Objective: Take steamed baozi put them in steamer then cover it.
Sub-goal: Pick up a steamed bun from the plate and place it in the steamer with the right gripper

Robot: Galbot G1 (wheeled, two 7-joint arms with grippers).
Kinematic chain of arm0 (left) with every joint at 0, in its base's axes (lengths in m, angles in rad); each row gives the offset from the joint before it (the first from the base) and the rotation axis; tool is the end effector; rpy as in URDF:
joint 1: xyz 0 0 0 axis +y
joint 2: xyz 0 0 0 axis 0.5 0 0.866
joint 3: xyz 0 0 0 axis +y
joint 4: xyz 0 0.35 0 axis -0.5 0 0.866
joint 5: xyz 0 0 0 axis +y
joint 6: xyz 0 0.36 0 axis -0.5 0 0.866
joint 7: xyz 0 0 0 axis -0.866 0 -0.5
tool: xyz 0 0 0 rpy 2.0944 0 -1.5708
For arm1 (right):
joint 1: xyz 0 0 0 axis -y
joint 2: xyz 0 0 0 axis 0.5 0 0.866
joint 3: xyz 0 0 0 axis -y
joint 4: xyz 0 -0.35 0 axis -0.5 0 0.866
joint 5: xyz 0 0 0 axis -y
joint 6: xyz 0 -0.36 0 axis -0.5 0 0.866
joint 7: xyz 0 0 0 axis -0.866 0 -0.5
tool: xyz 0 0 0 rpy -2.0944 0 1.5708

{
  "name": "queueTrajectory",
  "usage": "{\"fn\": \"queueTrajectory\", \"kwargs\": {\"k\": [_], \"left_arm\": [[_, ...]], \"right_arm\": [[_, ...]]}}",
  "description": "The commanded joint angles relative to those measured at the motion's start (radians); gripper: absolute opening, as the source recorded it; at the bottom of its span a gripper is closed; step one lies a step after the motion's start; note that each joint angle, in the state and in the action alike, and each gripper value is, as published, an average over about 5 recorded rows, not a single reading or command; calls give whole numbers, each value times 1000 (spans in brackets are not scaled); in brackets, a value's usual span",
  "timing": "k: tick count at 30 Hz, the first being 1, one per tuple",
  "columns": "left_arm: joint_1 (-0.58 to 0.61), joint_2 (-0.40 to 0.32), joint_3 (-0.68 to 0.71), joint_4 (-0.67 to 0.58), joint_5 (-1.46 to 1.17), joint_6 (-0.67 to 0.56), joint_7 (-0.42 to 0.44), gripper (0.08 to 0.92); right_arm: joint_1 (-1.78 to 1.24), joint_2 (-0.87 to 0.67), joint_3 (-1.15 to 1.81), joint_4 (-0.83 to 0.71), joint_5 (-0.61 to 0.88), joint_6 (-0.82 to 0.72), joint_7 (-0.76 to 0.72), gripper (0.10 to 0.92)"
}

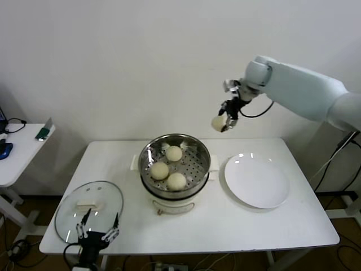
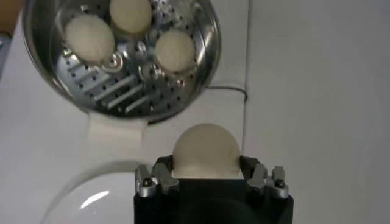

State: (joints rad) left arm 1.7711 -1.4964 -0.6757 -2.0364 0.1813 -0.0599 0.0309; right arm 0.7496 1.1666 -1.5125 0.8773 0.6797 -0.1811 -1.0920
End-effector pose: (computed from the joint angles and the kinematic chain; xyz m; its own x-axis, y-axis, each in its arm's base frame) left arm 0.1162 0.0626 -0.3486 -0.9790 -0.0537 0.1968 0.0123 0.9475 0.3196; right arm 0.6425 -0.0007 0.0203 -0.2348 -0.2745 0.9325 -0.9582 -0.0960 -0.2695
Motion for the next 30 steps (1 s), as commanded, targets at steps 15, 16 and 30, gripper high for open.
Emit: {"fn": "queueTrajectory", "kwargs": {"k": [15,16,30], "left_arm": [[1,9,-11,-1,-22,-6,24,823],[-2,10,-12,1,-23,-5,23,823],[-36,22,-23,34,-29,1,19,823]], "right_arm": [[8,223,-285,136,293,-94,106,704],[-2,223,-285,132,289,-94,109,704],[-100,228,-273,88,228,-95,125,713]]}}
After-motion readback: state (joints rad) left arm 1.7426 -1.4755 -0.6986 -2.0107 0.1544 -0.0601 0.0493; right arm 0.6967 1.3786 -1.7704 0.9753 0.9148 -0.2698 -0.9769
